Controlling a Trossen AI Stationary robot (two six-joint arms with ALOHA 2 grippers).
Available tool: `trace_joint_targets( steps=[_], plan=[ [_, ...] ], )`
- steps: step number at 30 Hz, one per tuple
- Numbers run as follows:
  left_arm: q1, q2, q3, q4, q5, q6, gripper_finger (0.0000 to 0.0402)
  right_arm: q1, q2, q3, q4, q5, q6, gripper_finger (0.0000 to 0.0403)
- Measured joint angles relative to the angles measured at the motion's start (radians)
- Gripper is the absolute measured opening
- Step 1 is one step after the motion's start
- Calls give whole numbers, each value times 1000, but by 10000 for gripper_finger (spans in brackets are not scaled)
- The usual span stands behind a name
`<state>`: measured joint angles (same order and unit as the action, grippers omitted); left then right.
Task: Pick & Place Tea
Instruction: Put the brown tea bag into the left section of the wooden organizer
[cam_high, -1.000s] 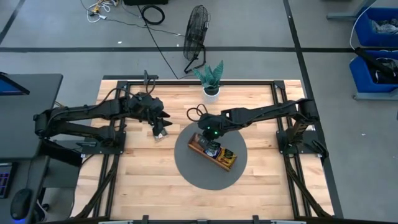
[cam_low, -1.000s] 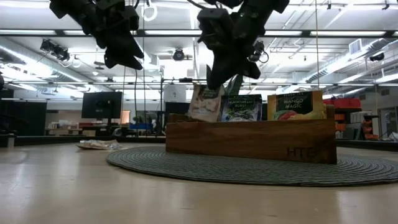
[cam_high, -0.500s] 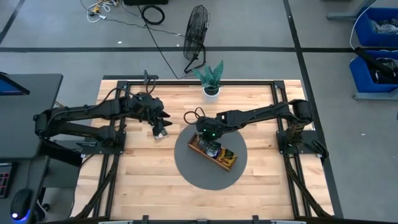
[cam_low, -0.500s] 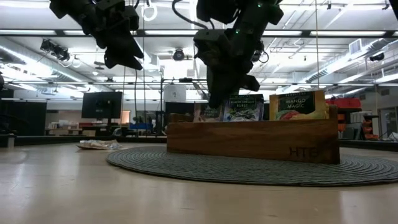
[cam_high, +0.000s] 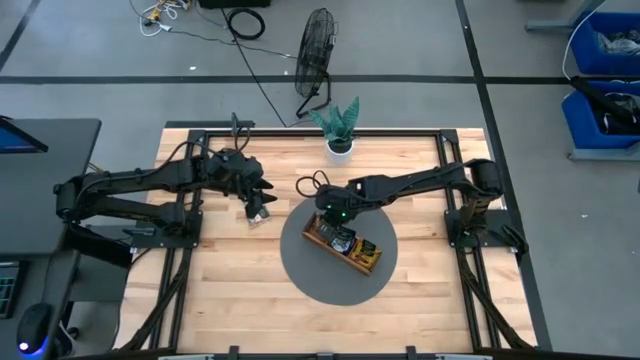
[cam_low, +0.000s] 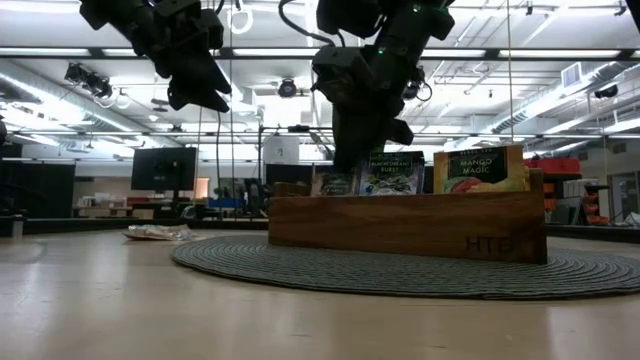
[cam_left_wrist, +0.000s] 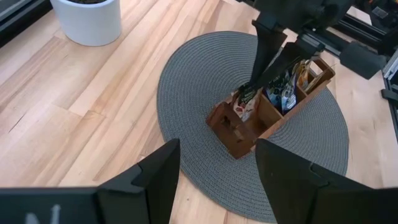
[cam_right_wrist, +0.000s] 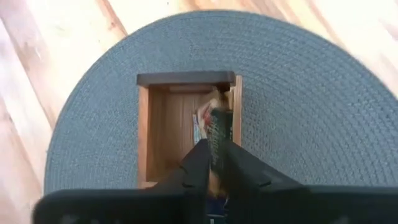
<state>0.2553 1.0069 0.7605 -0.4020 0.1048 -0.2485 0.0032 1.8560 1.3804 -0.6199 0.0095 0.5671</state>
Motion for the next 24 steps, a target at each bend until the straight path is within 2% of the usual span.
trace_joint_targets(
  steps=[6, 10, 15, 20, 24],
  plan=[
    [0, 0, 0, 0, 0, 8, 213, 0, -3, 0, 6, 5, 4, 96],
    [0, 0, 0, -18, 0, 16, 213, 4, -26, -1, 27, -17, 0, 117],
    [6, 0, -1, -102, -1, 20, 213, 8, -81, -1, 59, -24, -3, 123],
    [64, 0, -54, -127, -27, -29, 213, 5, -133, -1, 76, 32, 18, 123],
    [149, 0, -127, -102, 52, -68, 213, 5, -162, -1, 106, 48, 18, 123]
  ],
)
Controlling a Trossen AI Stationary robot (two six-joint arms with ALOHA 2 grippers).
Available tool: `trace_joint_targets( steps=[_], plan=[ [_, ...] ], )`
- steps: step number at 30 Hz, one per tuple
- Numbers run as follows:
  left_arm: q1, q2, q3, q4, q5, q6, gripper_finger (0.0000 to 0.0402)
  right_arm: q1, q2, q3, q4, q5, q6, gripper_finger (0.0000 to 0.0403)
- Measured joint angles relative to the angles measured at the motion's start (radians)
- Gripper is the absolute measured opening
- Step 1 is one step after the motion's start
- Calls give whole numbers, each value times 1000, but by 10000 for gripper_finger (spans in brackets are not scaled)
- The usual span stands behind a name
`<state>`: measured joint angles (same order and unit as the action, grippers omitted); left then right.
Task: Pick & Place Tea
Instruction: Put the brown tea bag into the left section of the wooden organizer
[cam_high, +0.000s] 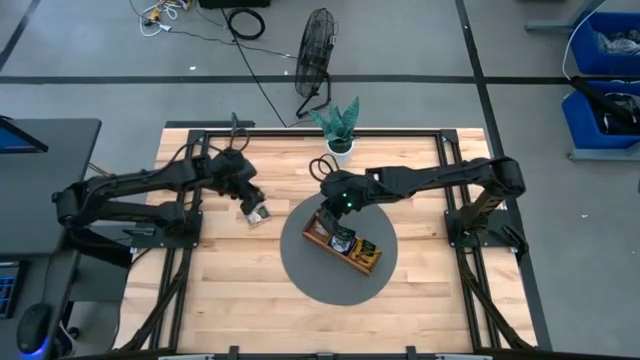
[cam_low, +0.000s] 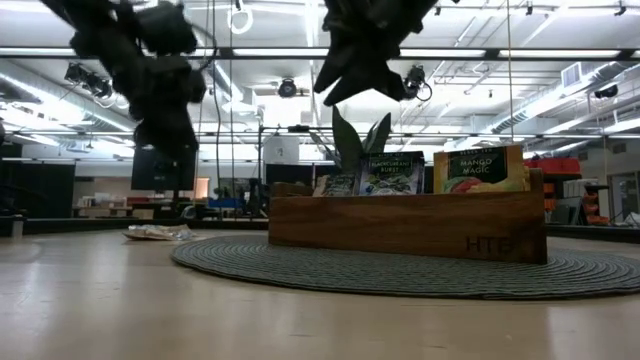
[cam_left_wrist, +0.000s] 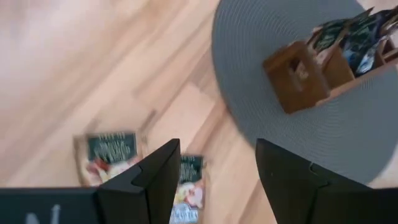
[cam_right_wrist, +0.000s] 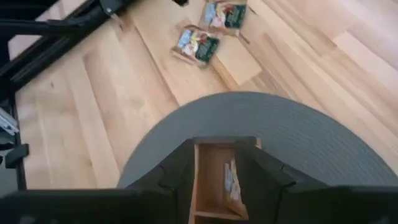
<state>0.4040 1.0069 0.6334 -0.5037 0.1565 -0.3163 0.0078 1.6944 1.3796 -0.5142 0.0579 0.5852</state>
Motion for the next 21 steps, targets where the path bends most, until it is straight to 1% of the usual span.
trace_joint_targets(
  steps=[3, 5, 10, 15, 18, 21],
  plan=[
    [78, 0, -57, 25, 110, -39, 209, 1, -8, 0, 11, 4, -2, 123],
    [127, 0, -85, 25, 137, -52, 204, 0, -11, 0, 21, 5, -2, 123],
    [258, 0, -125, -6, 126, -76, 198, 0, -15, 0, 24, 5, -1, 123],
    [380, 1, -133, -73, 71, -191, 197, 0, -15, 0, 26, 5, -2, 123],
    [415, 8, -133, -118, 48, -193, 197, 0, -15, 0, 29, 5, -3, 123],
    [418, 46, -133, -128, 33, -189, 197, -1, -15, 0, 34, 5, -23, 123]
  ],
)
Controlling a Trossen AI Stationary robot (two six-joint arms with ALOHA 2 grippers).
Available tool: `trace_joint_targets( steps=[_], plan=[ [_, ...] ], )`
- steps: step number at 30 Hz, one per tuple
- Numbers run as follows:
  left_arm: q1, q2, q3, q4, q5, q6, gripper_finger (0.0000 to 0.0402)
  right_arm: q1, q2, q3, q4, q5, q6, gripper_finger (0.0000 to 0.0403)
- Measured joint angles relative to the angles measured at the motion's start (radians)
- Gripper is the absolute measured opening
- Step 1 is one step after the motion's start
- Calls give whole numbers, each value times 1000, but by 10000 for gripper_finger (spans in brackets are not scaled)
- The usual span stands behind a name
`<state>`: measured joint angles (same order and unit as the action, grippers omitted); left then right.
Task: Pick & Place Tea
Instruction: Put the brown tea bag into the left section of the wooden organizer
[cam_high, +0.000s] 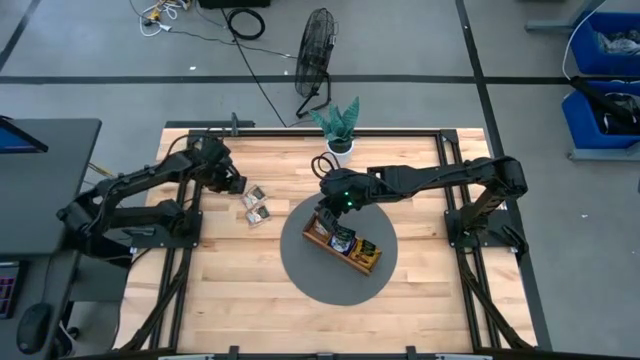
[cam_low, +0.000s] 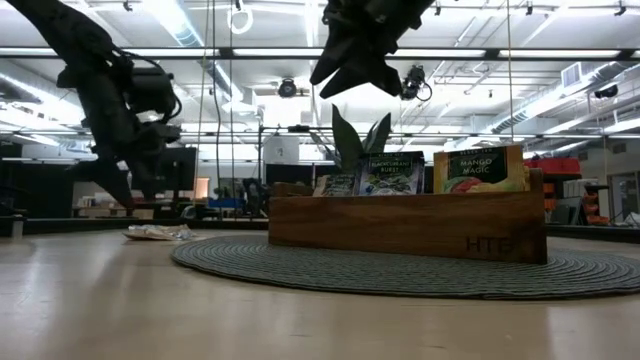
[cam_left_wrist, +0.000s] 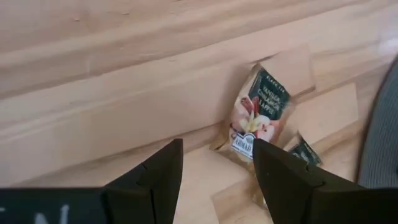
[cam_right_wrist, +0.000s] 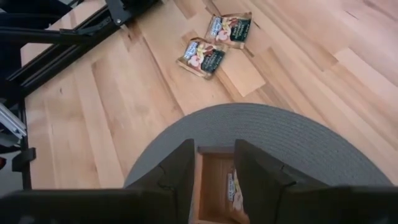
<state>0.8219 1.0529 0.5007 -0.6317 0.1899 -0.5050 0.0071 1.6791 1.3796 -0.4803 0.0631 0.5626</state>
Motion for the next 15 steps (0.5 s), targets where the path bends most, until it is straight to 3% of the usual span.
trace_joint_targets(
  steps=[8, 15],
  plan=[
    [-7, 132, 0, 51, 18, 23, 197, -4, 0, 0, 10, 0, -15, 123],
    [-54, 155, 0, 88, 76, 43, 197, -6, 0, 0, 8, 0, -19, 123]
  ],
)
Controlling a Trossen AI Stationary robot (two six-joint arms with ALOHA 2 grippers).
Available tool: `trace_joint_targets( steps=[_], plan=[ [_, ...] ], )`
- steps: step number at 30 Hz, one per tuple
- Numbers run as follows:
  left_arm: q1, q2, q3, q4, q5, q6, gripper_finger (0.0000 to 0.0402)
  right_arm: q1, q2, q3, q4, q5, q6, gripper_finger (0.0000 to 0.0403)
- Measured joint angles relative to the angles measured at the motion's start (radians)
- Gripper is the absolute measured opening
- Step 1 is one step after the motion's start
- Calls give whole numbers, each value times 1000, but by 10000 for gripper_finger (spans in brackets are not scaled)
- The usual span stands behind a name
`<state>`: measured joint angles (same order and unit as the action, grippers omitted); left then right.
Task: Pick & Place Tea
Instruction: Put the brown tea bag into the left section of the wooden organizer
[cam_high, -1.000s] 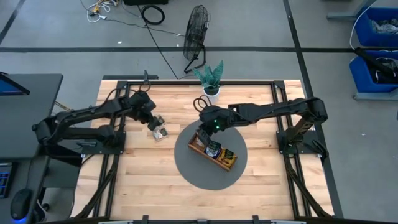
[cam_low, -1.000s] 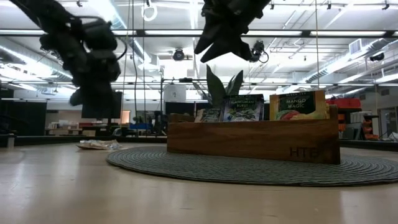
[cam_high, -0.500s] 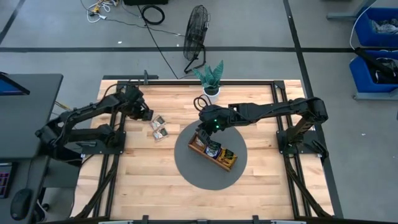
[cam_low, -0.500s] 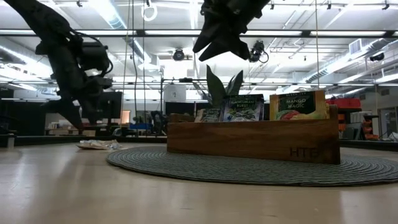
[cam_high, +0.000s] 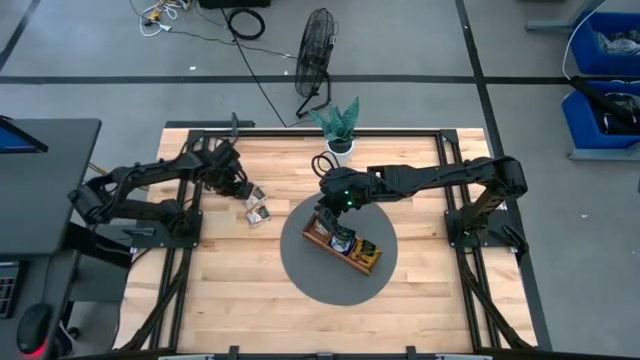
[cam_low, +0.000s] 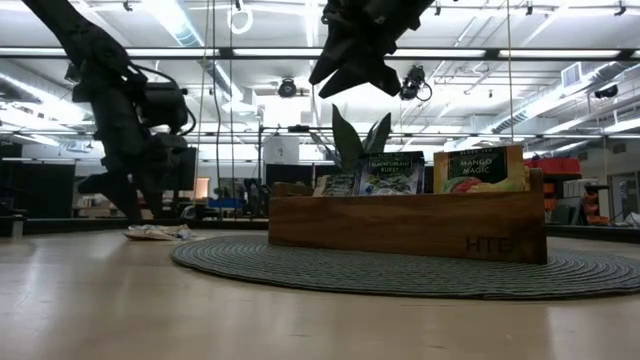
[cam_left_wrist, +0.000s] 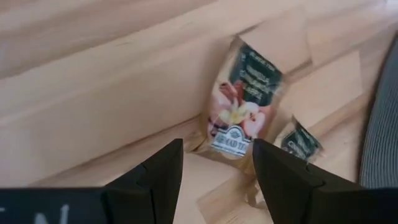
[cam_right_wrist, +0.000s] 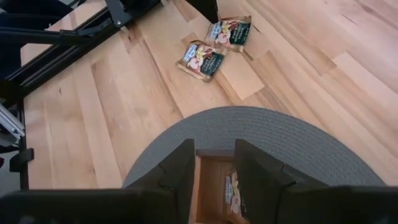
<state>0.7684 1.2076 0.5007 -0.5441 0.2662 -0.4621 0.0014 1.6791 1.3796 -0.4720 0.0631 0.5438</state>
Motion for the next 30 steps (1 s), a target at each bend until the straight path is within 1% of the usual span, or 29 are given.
trace_joint_targets(
  steps=[6, 10, 12, 16, 20, 22, 26, 28, 30],
  plan=[
    [-52, 56, 0, -1, -53, 14, 197, -9, 0, 0, 0, 0, -3, 123],
    [-75, 100, 5, 4, -64, 35, 196, -17, 0, 0, 0, 0, -3, 123],
    [-84, 106, 5, 4, -69, 37, 189, -19, 0, 0, 0, 1, -3, 123],
    [-93, 104, 3, 8, -80, 37, 151, -20, 0, 0, 0, 3, -3, 123],
    [-92, 105, 2, 29, -78, 45, 102, -21, 0, 0, 0, 3, -3, 123],
    [-93, 107, 1, 62, -57, 56, 75, -21, 0, 0, 0, 3, -3, 123],
    [-94, 106, 1, 65, -38, 56, 20, -21, 0, 0, 0, 3, -3, 123],
    [-95, 106, 1, 72, -38, 57, 8, -21, 0, 0, 0, 3, -3, 123],
    [-94, 106, 1, 75, -42, 56, 8, -21, 0, 0, 1, 9, -2, 123]
  ],
)
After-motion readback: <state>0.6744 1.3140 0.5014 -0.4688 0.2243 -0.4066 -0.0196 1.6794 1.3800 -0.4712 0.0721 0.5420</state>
